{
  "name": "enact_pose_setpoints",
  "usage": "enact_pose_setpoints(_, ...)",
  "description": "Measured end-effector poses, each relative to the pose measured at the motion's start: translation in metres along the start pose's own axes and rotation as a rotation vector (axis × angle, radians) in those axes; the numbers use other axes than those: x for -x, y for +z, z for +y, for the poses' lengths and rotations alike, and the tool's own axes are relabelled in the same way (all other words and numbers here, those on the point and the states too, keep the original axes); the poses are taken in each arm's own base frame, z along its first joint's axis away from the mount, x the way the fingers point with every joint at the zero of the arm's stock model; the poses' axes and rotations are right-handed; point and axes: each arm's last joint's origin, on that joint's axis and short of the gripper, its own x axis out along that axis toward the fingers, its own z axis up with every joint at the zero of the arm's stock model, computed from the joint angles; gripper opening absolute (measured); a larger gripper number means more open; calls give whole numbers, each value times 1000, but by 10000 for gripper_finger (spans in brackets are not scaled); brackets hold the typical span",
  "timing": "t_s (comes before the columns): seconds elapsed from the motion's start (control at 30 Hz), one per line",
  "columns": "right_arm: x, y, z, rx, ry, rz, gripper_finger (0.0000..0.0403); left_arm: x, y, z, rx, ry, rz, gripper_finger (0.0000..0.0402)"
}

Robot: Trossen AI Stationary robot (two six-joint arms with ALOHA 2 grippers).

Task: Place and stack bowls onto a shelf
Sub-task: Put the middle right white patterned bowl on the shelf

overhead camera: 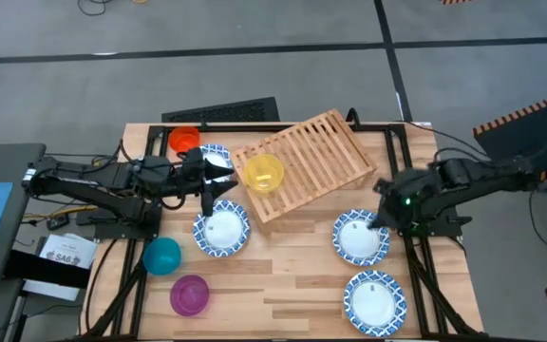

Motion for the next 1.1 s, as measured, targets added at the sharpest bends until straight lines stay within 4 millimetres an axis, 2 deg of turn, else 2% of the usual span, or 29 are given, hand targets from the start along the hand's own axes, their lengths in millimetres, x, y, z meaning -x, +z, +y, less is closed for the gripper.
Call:
enact_pose_setpoints(0.17, -21, -23, -16, -199, -189, 176, 59, 0, 0, 0, 1, 5, -2, 171)
enact_pose_setpoints(0.37, -39, -54, -31, -390, -330, 200, 82, 0, 0, 0, 2, 6, -1, 171)
enact_pose_setpoints(0.5, -47, -71, -40, -505, -367, 148, 135, 0, -2, 0, -4, -8, 23, 171)
enact_pose_setpoints(0.67, -58, -87, -66, -615, -473, 50, 219, 0, -5, 1, -10, -4, 55, 171)
enact_pose_setpoints(0.8, -68, -89, -77, -619, -499, 21, 253, 0, -5, 1, -11, -3, 58, 171)
enact_pose_setpoints(1.1, -82, -82, -91, -639, -586, -103, 244, 0, -5, 1, -12, 3, 57, 171)
